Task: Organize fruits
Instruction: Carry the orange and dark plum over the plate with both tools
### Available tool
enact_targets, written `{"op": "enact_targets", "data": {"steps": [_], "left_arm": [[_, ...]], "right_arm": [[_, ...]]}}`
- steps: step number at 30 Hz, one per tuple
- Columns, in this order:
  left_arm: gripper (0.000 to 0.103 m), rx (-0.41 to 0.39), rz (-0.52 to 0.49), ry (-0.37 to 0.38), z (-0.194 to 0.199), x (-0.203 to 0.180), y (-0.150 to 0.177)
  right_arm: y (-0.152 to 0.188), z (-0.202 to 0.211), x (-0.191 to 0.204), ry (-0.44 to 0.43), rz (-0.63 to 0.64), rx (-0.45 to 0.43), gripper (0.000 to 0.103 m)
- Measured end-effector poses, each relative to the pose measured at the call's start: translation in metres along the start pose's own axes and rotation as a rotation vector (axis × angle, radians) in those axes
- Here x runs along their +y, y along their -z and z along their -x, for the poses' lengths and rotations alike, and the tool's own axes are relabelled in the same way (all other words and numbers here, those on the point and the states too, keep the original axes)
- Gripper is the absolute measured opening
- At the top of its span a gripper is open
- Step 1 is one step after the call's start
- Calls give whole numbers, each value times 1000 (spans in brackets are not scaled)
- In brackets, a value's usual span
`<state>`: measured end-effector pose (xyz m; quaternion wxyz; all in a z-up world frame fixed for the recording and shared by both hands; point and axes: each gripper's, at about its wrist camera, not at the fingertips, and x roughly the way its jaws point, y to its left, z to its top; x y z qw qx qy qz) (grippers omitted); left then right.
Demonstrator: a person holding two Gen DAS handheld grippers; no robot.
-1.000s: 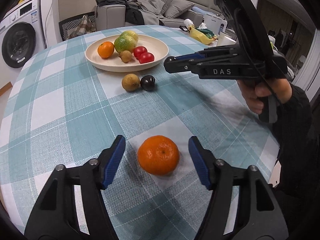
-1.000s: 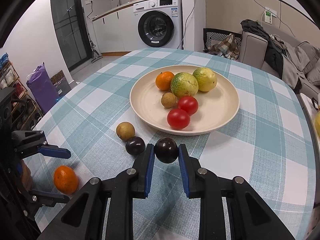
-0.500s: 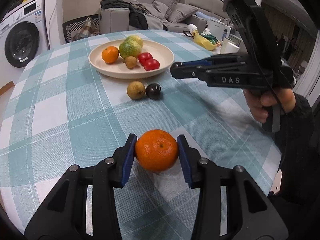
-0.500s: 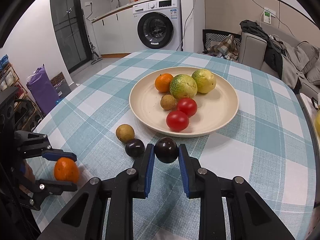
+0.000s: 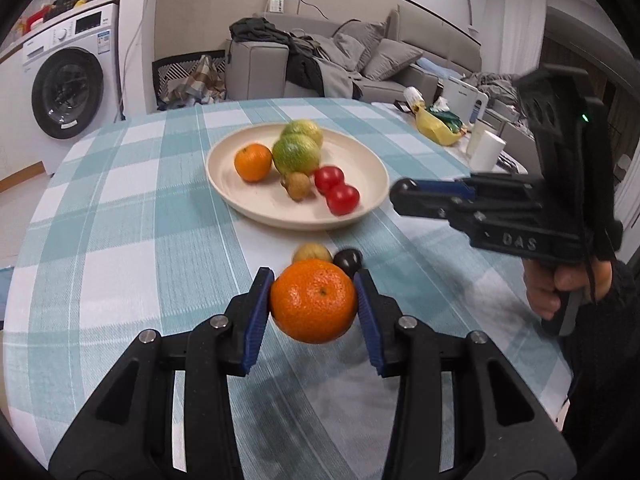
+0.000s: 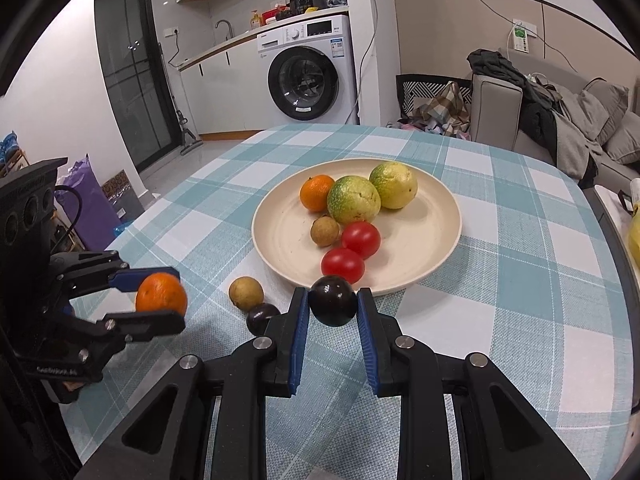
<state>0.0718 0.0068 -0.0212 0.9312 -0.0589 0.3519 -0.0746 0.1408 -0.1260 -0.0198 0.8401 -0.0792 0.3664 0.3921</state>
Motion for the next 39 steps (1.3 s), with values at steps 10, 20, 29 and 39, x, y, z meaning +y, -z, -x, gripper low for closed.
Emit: {"op": "enact_targets", "data": {"steps": [10, 20, 29, 39], "left_arm": [[38, -75, 42, -74, -26, 14, -37], [38, -104, 64, -108, -53, 24, -60], [38, -120, 60, -145, -75, 21, -72], [38, -118, 71, -139, -81, 25, -71]], "right_arm": [[-7, 4, -12, 2, -43, -54, 25], [-15, -2, -23, 21, -78, -77, 25], [-23, -13, -42, 63, -148, -96, 25], [-20, -24, -49, 67, -177, -70, 25]]}}
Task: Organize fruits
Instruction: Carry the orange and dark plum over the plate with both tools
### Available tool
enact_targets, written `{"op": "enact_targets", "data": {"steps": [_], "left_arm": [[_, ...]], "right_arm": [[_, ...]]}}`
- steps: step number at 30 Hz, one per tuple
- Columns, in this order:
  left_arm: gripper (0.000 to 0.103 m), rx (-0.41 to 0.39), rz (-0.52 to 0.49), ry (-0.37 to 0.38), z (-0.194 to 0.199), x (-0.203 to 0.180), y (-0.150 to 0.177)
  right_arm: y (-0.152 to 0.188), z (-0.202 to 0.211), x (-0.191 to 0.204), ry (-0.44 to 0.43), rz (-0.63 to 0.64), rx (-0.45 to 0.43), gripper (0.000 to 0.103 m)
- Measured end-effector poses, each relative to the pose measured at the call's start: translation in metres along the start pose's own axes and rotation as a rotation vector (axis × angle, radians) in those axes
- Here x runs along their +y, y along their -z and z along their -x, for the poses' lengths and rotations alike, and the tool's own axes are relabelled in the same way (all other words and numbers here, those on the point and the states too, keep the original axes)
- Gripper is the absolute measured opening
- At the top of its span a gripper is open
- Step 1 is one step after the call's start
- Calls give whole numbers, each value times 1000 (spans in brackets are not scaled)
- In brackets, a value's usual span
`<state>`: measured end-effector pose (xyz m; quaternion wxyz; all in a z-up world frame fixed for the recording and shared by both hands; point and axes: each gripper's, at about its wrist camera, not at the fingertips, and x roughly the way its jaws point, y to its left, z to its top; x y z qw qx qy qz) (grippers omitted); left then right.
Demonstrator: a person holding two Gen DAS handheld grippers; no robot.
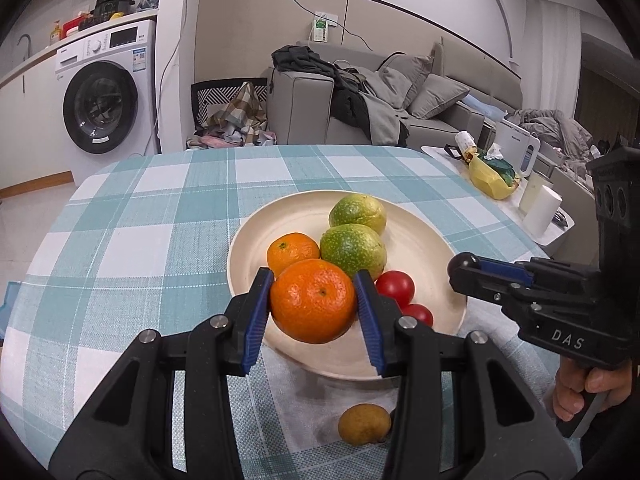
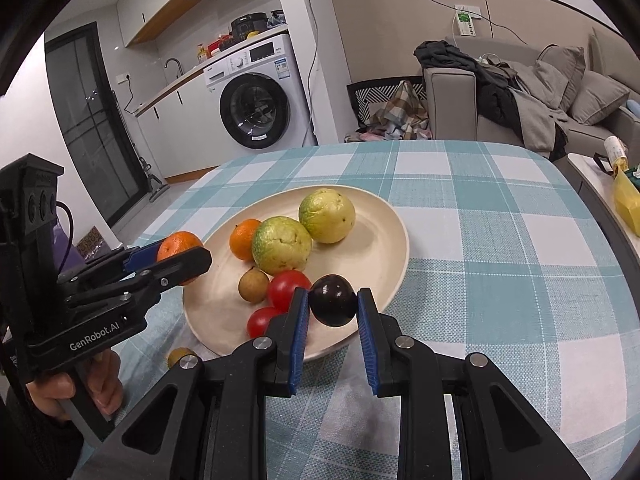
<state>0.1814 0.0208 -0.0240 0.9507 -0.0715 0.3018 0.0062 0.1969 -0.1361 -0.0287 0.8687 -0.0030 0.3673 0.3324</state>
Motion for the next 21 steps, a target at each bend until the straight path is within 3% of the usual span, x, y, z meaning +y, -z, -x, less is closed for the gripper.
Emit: {"op": "enact_targets", "data": {"steps": [21], "left_arm": [[38, 12, -29, 1, -3, -5, 1]], "right_arm": [[0, -7, 3, 19, 17, 31, 28]]}}
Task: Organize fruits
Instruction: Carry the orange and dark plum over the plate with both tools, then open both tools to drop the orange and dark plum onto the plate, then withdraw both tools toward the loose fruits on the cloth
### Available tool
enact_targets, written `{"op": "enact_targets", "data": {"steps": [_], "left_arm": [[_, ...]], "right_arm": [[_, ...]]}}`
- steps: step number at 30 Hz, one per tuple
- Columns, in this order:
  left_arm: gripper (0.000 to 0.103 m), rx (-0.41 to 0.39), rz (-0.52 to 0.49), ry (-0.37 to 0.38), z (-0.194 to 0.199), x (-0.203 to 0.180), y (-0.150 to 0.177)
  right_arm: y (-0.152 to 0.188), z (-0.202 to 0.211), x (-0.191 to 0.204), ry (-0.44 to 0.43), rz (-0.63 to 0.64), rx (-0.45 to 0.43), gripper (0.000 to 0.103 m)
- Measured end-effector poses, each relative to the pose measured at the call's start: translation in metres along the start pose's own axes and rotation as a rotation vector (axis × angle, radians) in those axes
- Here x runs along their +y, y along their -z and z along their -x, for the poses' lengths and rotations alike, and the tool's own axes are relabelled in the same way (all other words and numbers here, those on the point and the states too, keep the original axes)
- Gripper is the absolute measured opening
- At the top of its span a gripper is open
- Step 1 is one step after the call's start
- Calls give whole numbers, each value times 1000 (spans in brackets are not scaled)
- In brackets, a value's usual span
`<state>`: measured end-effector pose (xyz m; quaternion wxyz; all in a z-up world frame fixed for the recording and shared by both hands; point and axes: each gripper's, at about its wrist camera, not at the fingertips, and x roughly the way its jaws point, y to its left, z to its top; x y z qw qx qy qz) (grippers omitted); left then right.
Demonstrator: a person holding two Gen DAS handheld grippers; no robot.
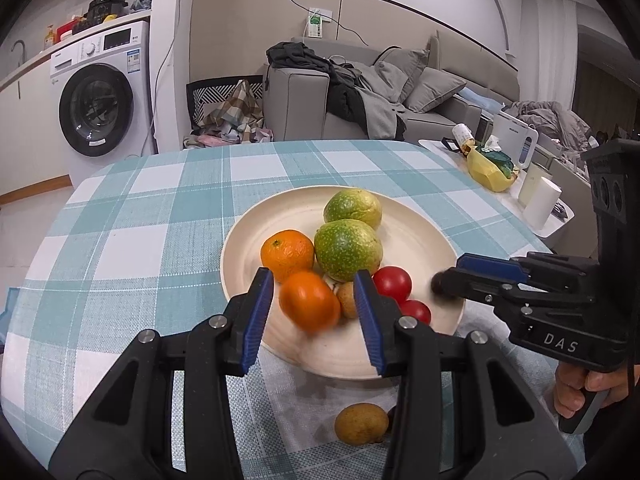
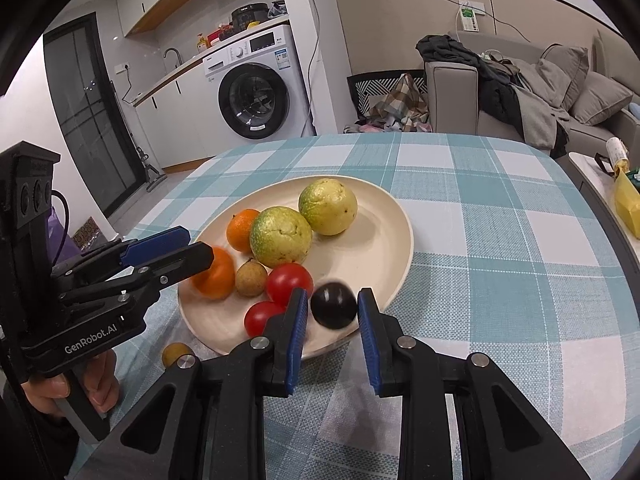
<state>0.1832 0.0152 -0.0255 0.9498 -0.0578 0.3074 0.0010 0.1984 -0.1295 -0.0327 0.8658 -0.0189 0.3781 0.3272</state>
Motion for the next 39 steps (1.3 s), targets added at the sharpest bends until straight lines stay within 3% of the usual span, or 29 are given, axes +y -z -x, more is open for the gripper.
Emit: {"op": "enact_targets", "data": {"steps": [7, 8, 13, 15, 16, 17, 23, 27, 39], "left_arm": [[40, -12, 10, 1, 4, 1, 1], [41, -16, 14, 1, 5, 2, 1], [67, -38, 38, -4, 12, 8, 2], [78, -50, 44, -10, 15, 10, 2], [81, -54, 47, -14, 17, 11, 3], [82, -58, 48, -14, 19, 12, 3], [86, -51, 59, -32, 28, 19, 9], [102, -63, 53, -43, 37, 20, 13], [102, -64, 8, -65, 58, 17, 26]], "right_arm": [[1, 4, 0, 15, 6, -19, 35], [2, 5, 0, 17, 8, -21, 40], [4, 8, 0, 30, 15, -30, 57], [5, 8, 0, 27, 12, -20, 75], [5, 9, -1, 27, 9, -23, 79], [5, 11, -1, 28, 8, -27, 85], [7, 16, 1, 42, 24, -46, 101], [8, 19, 1, 37, 21, -65, 103], [14, 26, 5, 25, 20, -71, 103]]}}
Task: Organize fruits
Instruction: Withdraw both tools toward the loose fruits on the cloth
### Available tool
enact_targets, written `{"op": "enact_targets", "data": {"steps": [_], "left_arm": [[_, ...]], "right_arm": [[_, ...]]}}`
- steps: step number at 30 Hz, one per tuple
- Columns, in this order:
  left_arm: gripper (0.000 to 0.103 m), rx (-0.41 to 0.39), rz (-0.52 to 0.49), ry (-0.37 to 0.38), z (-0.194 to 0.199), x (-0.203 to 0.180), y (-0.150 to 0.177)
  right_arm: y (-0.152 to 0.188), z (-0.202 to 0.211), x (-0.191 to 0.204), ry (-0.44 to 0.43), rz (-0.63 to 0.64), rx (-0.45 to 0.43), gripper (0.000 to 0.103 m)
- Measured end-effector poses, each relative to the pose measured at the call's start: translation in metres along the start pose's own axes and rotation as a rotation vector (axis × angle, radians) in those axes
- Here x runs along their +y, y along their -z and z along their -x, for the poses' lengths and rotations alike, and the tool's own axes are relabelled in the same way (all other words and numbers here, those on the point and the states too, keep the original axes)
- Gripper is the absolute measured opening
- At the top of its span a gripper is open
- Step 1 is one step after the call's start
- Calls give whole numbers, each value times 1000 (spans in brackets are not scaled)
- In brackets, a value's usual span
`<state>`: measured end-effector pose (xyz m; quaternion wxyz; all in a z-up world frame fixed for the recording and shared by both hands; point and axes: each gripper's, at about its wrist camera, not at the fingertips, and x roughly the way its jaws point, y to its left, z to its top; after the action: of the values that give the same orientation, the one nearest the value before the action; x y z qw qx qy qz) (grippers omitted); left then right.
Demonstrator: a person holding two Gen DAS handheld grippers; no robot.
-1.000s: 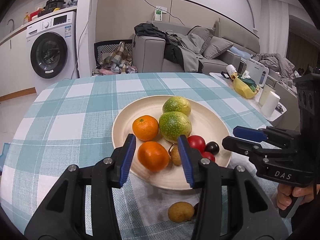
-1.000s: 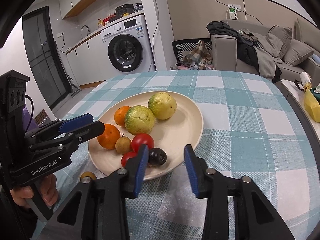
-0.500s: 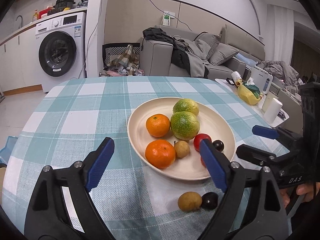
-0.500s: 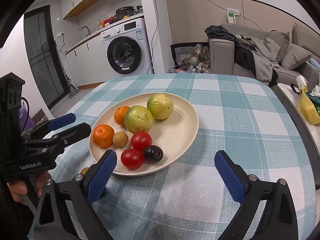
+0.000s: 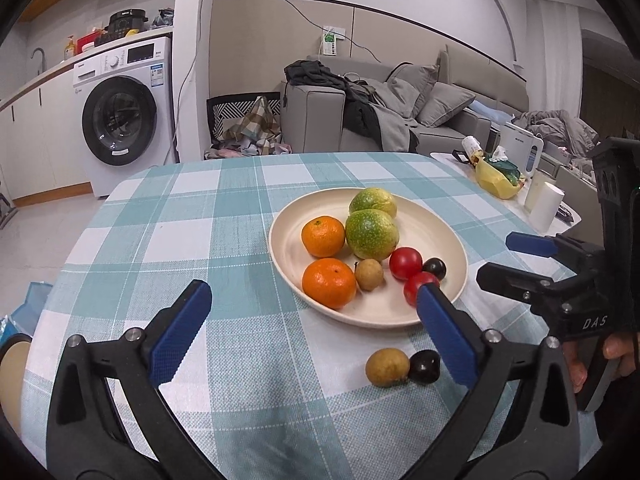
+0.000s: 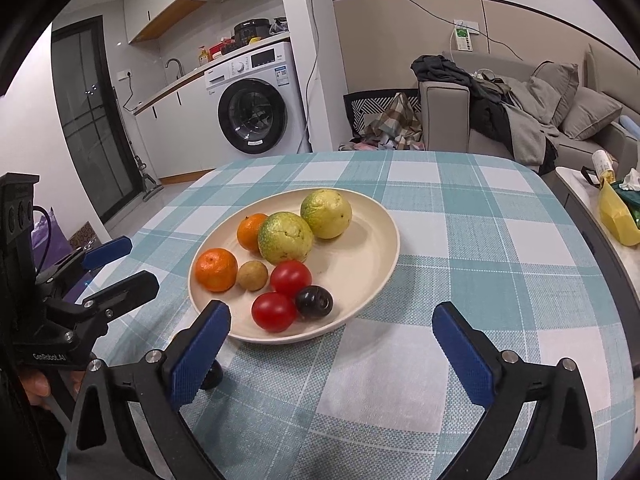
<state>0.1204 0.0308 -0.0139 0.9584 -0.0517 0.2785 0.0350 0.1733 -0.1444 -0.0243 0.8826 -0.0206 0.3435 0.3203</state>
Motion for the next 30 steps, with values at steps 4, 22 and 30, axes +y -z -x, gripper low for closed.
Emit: {"op": "enact_targets", "data": {"steps": [4, 22, 30], "left_arm": [[102, -6, -7, -7, 6, 0, 4], [102, 14, -32, 7, 19, -4, 12], [102, 31, -9, 21, 23, 3, 17]], "right_arm": [[2, 1, 3, -5, 9, 2, 103], [9, 10, 30, -101, 53, 37, 103], [16, -3, 44, -139, 93, 146, 98]]}}
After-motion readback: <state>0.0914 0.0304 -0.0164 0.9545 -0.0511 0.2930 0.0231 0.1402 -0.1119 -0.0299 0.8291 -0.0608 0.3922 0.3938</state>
